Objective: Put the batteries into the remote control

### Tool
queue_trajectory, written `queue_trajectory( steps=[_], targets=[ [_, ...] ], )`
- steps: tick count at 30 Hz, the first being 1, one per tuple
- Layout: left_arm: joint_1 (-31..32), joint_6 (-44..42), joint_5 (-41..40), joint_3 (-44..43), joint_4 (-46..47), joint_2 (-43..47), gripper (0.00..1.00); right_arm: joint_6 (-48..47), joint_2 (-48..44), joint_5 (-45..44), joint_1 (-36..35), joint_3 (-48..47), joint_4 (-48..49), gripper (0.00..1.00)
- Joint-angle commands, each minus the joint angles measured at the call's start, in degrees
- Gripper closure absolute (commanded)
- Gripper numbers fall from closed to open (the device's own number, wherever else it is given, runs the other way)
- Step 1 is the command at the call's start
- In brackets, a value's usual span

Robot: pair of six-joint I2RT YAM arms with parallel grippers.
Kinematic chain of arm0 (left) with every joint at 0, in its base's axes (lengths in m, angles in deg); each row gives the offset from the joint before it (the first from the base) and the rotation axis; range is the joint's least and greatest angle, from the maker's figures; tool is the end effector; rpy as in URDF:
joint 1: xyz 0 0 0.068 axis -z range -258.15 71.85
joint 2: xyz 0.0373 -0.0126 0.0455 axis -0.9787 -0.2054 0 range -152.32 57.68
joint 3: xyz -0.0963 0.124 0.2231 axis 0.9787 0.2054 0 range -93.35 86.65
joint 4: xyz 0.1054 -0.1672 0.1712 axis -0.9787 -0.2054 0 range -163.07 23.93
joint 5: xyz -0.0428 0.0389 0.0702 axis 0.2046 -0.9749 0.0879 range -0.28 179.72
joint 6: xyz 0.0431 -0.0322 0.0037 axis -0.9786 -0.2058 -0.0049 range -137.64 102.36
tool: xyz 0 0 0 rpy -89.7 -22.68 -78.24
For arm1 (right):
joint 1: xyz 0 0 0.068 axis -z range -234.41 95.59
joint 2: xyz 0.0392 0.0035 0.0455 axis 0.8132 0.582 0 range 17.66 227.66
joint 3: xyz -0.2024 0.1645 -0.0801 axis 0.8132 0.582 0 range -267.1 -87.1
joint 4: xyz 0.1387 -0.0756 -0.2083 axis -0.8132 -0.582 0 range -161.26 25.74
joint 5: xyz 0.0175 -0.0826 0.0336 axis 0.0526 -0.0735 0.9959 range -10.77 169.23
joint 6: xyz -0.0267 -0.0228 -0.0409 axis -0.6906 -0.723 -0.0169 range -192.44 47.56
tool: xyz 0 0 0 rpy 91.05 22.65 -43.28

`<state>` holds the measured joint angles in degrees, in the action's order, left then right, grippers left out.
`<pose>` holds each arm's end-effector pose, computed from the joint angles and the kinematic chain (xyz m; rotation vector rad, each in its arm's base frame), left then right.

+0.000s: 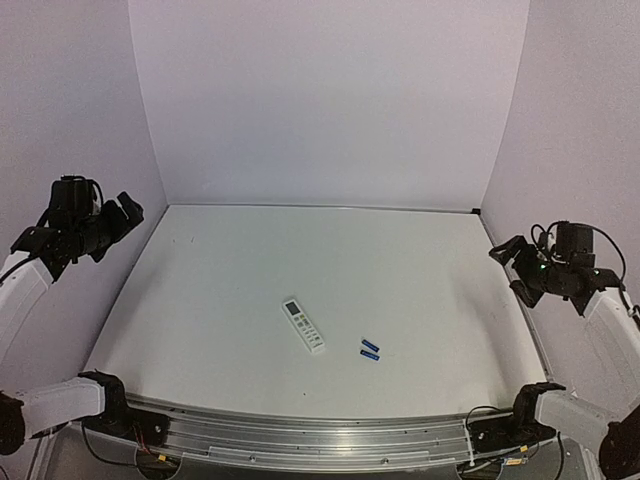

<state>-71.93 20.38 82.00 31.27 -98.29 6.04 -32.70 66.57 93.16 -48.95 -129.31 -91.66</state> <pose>0.1922 -0.0160 0.3443 -0.6497 1.9760 -0.3358 0.1866 -0.0092 0.2826 0.7155 2.0906 0.6021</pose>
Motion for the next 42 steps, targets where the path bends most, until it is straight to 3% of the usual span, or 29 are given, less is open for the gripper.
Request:
queue_trajectory(
  steps=[1,8,14,21,28,31,37,42],
  targets=[
    [-0.02,1.16,5.25,1.87,-0.07,0.56,0.00,-0.87,3.22,12.43,-3.04,-3.62,-0.77,0.02],
    [0.09,1.87,11.05,5.13,2.12,-0.38,0.00,-10.39,20.74,-11.01,-39.75,-13.62,-2.50,0.02],
    [0.18,4.71,13.07,10.44,7.15,0.10,0.00,-17.65,46.93,-22.22,-57.11,-29.89,-2.43,0.04],
    [0.29,5.58,18.40,14.25,12.78,-1.15,0.00,-20.88,66.03,-19.47,-61.54,-43.45,-0.96,0.07],
    [0.28,5.23,19.34,16.05,14.90,-2.97,0.00,-23.60,75.49,-18.92,-62.87,-48.88,-0.82,0.18],
    [0.29,5.57,20.85,17.03,16.74,-3.97,0.00,-23.51,77.73,-21.07,-63.72,-49.34,-0.97,0.30],
    [0.29,5.59,22.51,17.99,19.40,-5.33,0.00,-20.55,78.47,-22.05,-64.21,-48.78,-1.07,0.75],
    [0.48,3.27,30.07,18.65,24.31,-6.16,0.00,-15.92,71.03,-12.21,-62.67,-46.70,-1.08,0.89]
  ],
)
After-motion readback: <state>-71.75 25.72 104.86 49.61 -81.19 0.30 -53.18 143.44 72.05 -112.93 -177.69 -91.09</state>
